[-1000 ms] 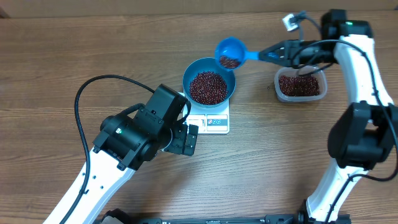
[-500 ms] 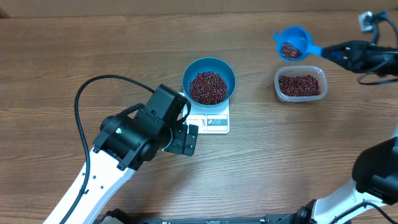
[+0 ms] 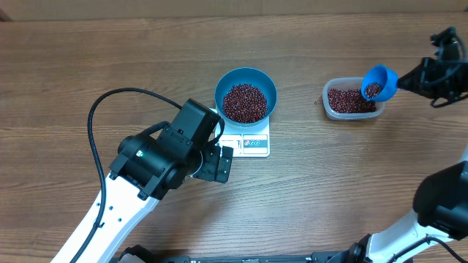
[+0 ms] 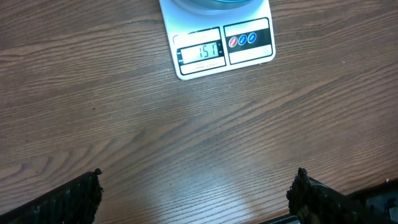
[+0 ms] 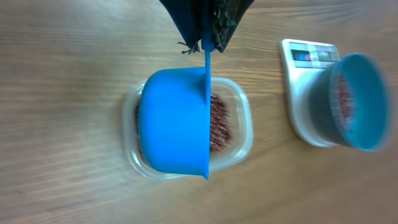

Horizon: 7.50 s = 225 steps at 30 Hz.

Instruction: Scoop item into bowl and weigh 150g on scale

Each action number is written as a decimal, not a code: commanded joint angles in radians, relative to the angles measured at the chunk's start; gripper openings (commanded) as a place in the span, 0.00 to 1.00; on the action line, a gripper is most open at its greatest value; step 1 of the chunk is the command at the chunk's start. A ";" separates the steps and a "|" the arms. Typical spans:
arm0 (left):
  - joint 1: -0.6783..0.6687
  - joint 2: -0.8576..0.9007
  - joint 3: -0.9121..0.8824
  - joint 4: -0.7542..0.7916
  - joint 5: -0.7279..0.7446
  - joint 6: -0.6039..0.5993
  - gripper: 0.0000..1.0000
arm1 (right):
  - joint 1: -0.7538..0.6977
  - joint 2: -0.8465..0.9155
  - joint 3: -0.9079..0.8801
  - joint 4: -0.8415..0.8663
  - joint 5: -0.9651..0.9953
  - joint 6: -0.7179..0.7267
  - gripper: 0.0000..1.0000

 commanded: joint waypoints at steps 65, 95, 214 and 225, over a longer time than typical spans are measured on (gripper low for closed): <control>-0.004 -0.006 0.000 0.001 0.001 -0.007 1.00 | 0.513 -0.071 0.010 0.276 0.175 0.071 0.04; -0.004 -0.006 0.000 0.001 0.001 -0.007 1.00 | 0.939 -0.031 -0.217 0.448 0.496 -0.311 0.04; -0.004 -0.006 0.000 0.001 0.001 -0.007 0.99 | 0.742 -0.191 -0.226 0.414 0.028 -0.488 0.04; -0.004 -0.006 0.000 0.001 0.001 -0.007 0.99 | 0.742 -0.191 -0.226 0.405 0.020 -0.488 0.04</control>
